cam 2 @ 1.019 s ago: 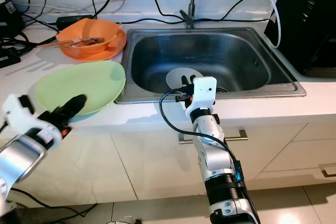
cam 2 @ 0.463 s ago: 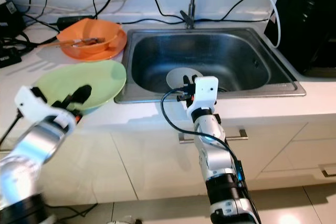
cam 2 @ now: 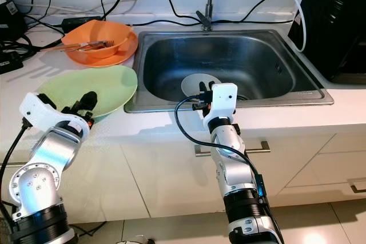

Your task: Kitchen organization

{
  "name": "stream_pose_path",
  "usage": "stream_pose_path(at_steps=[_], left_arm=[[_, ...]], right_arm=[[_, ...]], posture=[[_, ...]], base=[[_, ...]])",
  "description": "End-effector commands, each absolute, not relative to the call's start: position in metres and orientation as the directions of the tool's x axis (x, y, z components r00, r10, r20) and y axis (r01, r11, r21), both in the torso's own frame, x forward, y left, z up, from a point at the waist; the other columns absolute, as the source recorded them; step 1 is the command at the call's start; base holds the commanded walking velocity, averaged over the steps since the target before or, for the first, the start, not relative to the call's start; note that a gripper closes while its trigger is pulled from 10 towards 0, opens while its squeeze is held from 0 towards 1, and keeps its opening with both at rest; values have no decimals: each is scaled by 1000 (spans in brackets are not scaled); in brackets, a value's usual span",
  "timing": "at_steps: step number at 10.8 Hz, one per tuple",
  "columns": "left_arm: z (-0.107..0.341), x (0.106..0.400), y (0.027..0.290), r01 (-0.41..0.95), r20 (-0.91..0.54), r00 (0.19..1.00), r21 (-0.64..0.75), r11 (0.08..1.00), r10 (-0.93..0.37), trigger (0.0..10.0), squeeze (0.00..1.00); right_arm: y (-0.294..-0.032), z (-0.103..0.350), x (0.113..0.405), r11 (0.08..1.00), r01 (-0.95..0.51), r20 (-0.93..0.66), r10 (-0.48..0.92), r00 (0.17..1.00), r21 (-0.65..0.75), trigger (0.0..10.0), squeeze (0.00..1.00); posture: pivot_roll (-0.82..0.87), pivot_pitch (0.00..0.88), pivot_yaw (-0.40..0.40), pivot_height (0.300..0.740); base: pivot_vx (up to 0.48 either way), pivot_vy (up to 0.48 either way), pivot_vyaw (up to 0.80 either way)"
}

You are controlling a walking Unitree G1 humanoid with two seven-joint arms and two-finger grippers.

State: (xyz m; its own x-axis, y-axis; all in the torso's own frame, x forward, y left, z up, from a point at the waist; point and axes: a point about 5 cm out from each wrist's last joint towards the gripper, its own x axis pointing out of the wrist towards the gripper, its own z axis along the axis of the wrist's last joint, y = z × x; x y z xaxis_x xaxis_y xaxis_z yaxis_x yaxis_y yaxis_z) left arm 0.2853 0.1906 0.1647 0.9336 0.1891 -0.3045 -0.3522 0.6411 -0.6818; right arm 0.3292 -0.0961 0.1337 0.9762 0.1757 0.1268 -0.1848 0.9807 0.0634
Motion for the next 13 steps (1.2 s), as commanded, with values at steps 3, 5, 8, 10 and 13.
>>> stream_pose_path(at_steps=[3, 5, 8, 10, 13], left_arm=[[165, 285, 194, -417, -325, 909, -661, 624, 263, 0, 0], [163, 283, 197, -446, -335, 895, -665, 599, 295, 0, 0], [166, 281, 200, -494, -340, 868, -659, 567, 362, 0, 0], [166, 281, 200, -505, -342, 862, -651, 567, 374, 3412, 0], [177, 277, 205, -548, -330, 833, -601, 582, 444, 10000, 0]], right_arm=[[-96, 137, 332, 981, -185, 126, 177, 976, 59, 10000, 0], [-96, 137, 332, 980, -188, 126, 180, 976, 58, 10000, 0], [-97, 137, 333, 981, -185, 127, 177, 976, 54, 10000, 0], [-97, 137, 333, 980, -190, 126, 182, 975, 54, 10000, 0], [-97, 138, 334, 980, -194, 126, 186, 974, 50, 10000, 0]], posture=[[131, 0, 38, 740], [128, 0, 38, 740], [127, 0, 37, 740], [127, 0, 38, 740], [132, 0, 34, 740]], base=[[0, 0, 0], [0, 0, 0], [0, 0, 0], [0, 0, 0], [0, 0, 0]])
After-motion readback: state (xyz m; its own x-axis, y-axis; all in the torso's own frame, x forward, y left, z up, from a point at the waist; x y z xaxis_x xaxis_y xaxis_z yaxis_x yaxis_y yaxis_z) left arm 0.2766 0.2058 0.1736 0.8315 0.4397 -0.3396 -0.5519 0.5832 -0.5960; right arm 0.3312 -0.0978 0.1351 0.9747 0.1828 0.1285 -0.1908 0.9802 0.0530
